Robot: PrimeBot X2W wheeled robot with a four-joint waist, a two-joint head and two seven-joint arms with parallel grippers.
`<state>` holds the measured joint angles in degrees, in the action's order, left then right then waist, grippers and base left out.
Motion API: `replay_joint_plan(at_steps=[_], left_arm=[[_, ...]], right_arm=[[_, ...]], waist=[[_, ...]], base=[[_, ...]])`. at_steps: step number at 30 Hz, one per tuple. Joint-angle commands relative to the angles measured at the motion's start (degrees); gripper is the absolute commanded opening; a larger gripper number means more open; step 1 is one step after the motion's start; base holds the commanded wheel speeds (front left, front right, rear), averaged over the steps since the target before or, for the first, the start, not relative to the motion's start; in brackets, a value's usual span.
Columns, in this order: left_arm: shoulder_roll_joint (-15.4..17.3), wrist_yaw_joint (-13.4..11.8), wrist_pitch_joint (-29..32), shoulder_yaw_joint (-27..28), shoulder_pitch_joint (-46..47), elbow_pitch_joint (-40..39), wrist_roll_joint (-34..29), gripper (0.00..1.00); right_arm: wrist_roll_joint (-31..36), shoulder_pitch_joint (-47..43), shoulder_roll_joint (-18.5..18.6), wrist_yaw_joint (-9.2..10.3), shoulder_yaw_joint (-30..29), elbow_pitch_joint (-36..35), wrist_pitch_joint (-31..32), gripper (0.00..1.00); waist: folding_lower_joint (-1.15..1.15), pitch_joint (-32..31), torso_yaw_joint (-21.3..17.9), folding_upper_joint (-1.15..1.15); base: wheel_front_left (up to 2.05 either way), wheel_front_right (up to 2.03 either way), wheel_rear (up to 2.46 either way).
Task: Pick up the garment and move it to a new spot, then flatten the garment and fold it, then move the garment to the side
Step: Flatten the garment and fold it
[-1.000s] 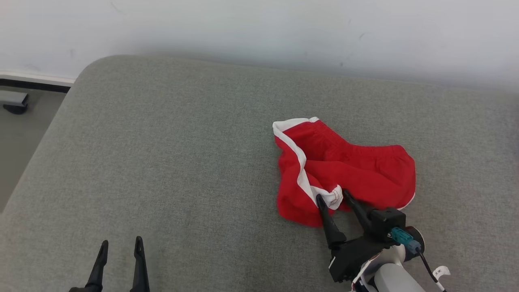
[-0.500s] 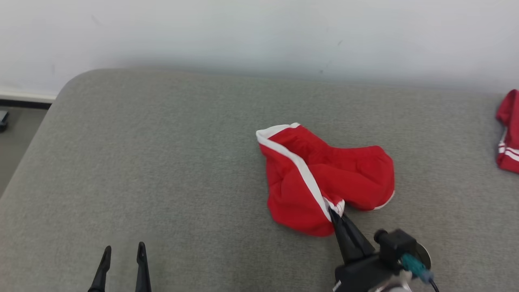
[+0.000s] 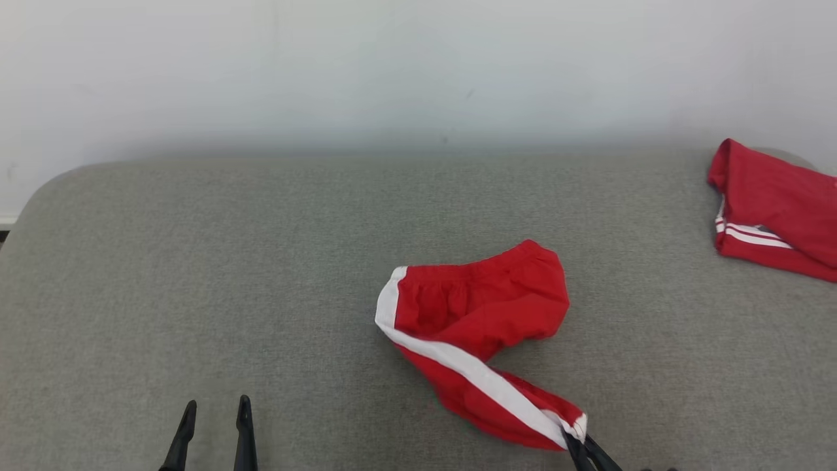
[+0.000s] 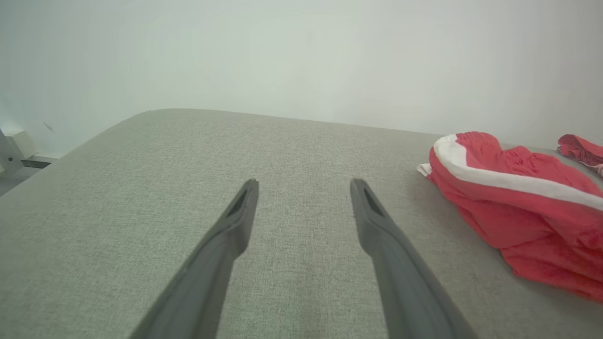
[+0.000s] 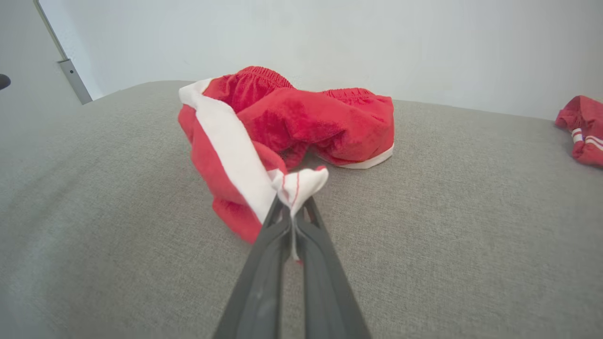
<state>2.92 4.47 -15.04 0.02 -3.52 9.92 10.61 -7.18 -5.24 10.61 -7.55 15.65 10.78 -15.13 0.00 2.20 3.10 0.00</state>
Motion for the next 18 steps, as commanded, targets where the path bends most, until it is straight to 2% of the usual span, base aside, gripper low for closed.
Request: replay_joint_plan(at_steps=[1,7,11,12,13,14,18], left_arm=[[-0.1,-0.1,-0.2,-0.3,-0.9,0.2,0.4,1.00],[-0.1,-0.1,-0.2,-0.6,-1.0,0.2,0.7,1.00],[-0.1,-0.2,-0.2,-0.2,-1.1,0.2,0.9,1.00],[-0.1,-0.2,-0.2,-0.3,-1.0,0.3,0.9,1.00],[-0.1,-0.1,-0.2,-0.4,-0.9,0.4,1.0,1.00],[-0.1,-0.1,-0.2,-0.4,-0.8,0.5,1.1,1.00],[-0.1,0.1,-0.2,-0.4,0.0,0.5,1.1,1.00]], right_arm=[[1.6,-2.1,1.1,0.15,-0.7,-0.5,0.0,0.00],[3.3,-6.2,2.6,0.15,-4.9,-1.3,0.0,0.00],[2.6,-7.8,1.5,0.15,-7.2,-2.0,0.0,0.00],[2.3,-7.7,1.2,0.15,-7.3,-2.3,0.0,0.11],[1.6,-7.4,0.7,0.15,-7.5,-2.8,0.0,0.72],[0.9,-7.1,0.0,0.15,-7.8,-3.4,0.0,1.00],[-2.0,-5.8,-2.3,0.16,-9.5,-6.3,0.0,1.00]], waist=[[0.00,-0.9,-1.5,0.00],[0.00,-1.0,-1.9,0.00],[0.00,-0.6,-2.5,0.00],[0.00,-0.4,-2.6,0.00],[0.00,-0.2,-2.7,0.00],[0.00,-0.1,-2.8,0.00],[0.00,0.6,-3.1,0.00]], base=[[0.00,0.00,0.00],[0.00,0.00,0.00],[0.00,0.00,0.00],[0.00,0.00,0.00],[0.00,0.00,0.00],[0.00,0.00,0.00],[0.00,0.00,0.00]])
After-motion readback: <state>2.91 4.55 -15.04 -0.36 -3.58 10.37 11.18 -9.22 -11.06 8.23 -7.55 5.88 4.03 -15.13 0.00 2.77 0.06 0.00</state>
